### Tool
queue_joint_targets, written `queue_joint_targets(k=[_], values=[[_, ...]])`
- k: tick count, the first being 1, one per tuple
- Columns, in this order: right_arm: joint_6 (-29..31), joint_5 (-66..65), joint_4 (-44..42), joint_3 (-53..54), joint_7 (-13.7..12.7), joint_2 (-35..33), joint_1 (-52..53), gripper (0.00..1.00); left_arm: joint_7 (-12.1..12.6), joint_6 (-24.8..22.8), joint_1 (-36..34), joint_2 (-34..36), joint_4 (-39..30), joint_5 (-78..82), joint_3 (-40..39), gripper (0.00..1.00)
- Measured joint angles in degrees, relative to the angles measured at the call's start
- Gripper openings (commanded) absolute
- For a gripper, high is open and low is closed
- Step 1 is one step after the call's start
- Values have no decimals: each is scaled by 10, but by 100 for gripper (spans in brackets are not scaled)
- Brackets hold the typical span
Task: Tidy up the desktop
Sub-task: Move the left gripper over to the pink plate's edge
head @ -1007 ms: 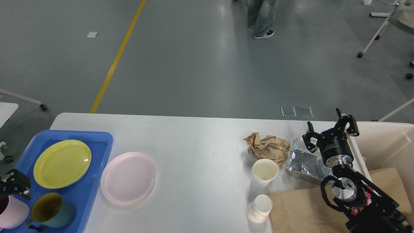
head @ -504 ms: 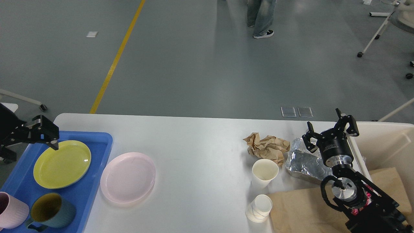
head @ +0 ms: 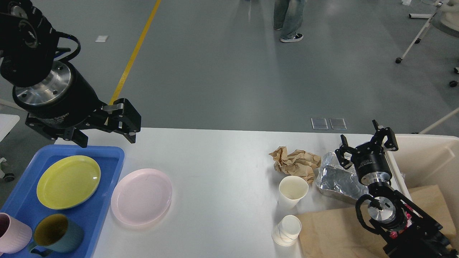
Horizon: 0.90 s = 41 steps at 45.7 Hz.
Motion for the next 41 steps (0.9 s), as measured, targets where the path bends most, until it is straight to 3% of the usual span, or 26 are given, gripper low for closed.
queue_joint_targets(k=[11, 20, 32, 41], values=[[0, 0, 0, 0, 0, 0, 0, 100, -4, 0, 27, -2, 0, -37, 1, 88], [0, 0, 1, 0, 0, 0, 0, 100, -14, 29, 119, 18, 8, -86, 15, 86], [0, 0, 1, 0, 0, 0, 0, 100, -14, 165, 305, 49, 41, -179, 18, 87], [0, 0, 1, 0, 0, 0, 0, 100, -15, 253, 466, 132, 89, -195, -63, 89]])
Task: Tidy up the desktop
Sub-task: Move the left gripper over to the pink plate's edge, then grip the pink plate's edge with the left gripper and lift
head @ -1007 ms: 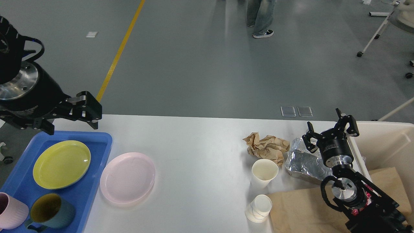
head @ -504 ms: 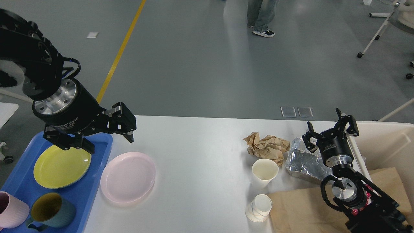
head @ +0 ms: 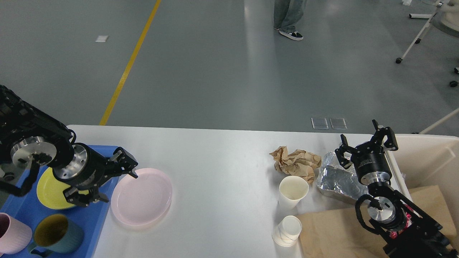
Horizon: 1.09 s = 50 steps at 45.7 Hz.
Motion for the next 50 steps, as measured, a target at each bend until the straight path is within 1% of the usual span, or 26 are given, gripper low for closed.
queue_joint_targets(k=[6, 13, 15, 18, 19, 23, 27, 31, 36, 43, 47, 50], values=[[0, 0, 0, 0, 0, 0, 0, 100, -2, 31, 106, 30, 32, 3, -58, 92], [0, 0, 0, 0, 0, 0, 0, 100, -1, 31, 190, 34, 102, 11, -76, 92], [0, 0, 0, 0, 0, 0, 0, 100, -2, 31, 213, 34, 125, 13, -82, 89], [0, 0, 0, 0, 0, 0, 0, 100, -2, 34, 247, 33, 154, 13, -101, 81], [0, 0, 0, 0, 0, 0, 0, 100, -2, 36, 255, 33, 160, 13, -108, 80], [0, 0, 0, 0, 0, 0, 0, 100, -1, 56, 278, 33, 176, 8, -124, 78], [0, 0, 0, 0, 0, 0, 0, 100, -1, 88, 293, 33, 180, 4, -132, 76], [0, 0, 0, 0, 0, 0, 0, 100, -1, 123, 314, 32, 185, 0, -144, 76], [0, 0, -1, 0, 0, 0, 0, 100, -1, 155, 338, 31, 191, -6, -175, 76], [0, 0, -1, 0, 0, 0, 0, 100, 0, 168, 349, 32, 201, -9, -189, 74], [0, 0, -1, 0, 0, 0, 0, 100, 0, 169, 355, 32, 212, -10, -191, 68], [0, 0, -1, 0, 0, 0, 0, 100, 0, 170, 360, 32, 216, -10, -197, 65]])
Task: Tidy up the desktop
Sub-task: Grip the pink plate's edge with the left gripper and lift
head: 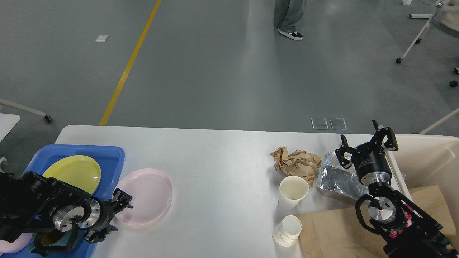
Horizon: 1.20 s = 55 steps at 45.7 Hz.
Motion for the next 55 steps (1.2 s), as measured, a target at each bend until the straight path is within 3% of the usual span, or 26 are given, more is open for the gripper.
queue_joint_targets(k=[10, 16, 21, 32, 45, 50, 55], values=[[0, 0, 0, 0, 0, 0, 0, 100, 0, 0, 5, 0, 2, 0, -15, 51], [0, 0, 0, 0, 0, 0, 0, 100, 0, -2, 5, 0, 2, 0, -16, 34], [0, 0, 0, 0, 0, 0, 0, 100, 0, -4, 5, 1, 2, 0, -16, 26], [0, 0, 0, 0, 0, 0, 0, 100, 0, -5, 13, 0, 2, 0, -16, 21], [0, 0, 0, 0, 0, 0, 0, 100, 0, -6, 15, -1, 2, 0, -18, 9], [0, 0, 0, 0, 0, 0, 0, 100, 0, -5, 16, -1, 2, 1, -18, 0], [0, 0, 0, 0, 0, 0, 0, 100, -1, -7, 18, -1, 3, 4, -19, 0]])
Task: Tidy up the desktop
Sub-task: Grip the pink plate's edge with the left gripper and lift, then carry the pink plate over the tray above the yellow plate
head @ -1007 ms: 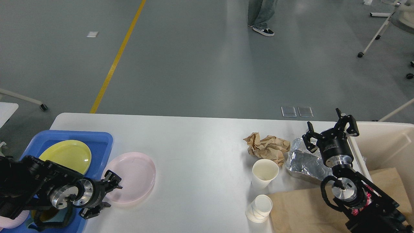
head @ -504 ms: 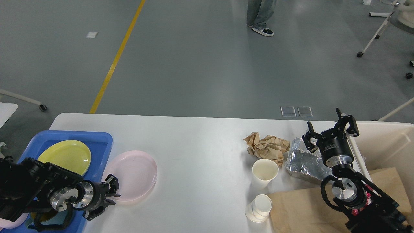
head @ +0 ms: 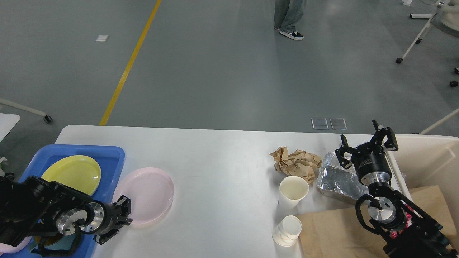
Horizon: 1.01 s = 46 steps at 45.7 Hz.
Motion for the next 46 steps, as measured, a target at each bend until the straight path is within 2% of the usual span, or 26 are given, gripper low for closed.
queue_joint_targets(k=[13, 21, 22, 28, 38, 42, 46], values=[[0, 0, 0, 0, 0, 0, 0, 100, 2, -13, -14, 3, -11, 1, 2, 0], [0, 0, 0, 0, 0, 0, 0, 100, 8, -42, -68, 15, -45, 5, 24, 0], [0, 0, 0, 0, 0, 0, 0, 100, 11, -59, -103, 26, -61, 8, 42, 0], [0, 0, 0, 0, 0, 0, 0, 100, 29, -100, -202, 53, -98, 28, 93, 0], [0, 0, 0, 0, 0, 0, 0, 100, 84, -150, -404, 151, -171, 102, 160, 0], [0, 0, 0, 0, 0, 0, 0, 100, 108, -198, -482, 191, -182, 145, 192, 0], [0, 0, 0, 0, 0, 0, 0, 100, 114, -248, -546, 211, -184, 159, 227, 0]])
